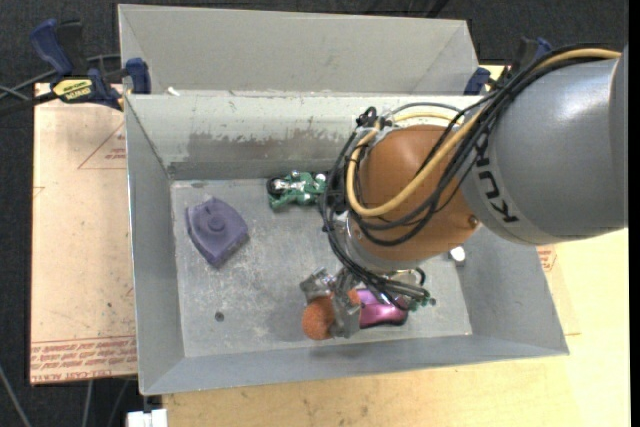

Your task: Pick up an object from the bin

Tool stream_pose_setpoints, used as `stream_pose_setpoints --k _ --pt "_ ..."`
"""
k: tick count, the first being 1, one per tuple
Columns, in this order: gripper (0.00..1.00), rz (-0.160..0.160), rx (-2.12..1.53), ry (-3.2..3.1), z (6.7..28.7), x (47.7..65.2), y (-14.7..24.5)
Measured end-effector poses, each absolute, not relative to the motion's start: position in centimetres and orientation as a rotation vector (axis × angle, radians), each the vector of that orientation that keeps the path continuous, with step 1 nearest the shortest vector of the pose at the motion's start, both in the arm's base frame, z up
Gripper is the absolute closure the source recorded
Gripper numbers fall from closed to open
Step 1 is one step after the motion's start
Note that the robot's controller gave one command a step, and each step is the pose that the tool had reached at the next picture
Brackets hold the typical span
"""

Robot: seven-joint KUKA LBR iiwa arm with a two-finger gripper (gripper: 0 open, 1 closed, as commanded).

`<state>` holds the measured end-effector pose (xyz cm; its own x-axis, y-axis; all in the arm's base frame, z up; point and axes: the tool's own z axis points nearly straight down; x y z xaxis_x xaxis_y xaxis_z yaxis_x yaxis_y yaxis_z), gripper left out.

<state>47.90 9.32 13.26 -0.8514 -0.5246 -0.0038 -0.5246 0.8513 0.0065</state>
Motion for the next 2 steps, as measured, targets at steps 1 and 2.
stream_pose_setpoints --k 1,2 --pt "1.0 0.011 -0.856 3.021 14.34 47.89 9.32" --pt "1.0 0.011 -0.855 3.019 15.26 47.94 9.33"
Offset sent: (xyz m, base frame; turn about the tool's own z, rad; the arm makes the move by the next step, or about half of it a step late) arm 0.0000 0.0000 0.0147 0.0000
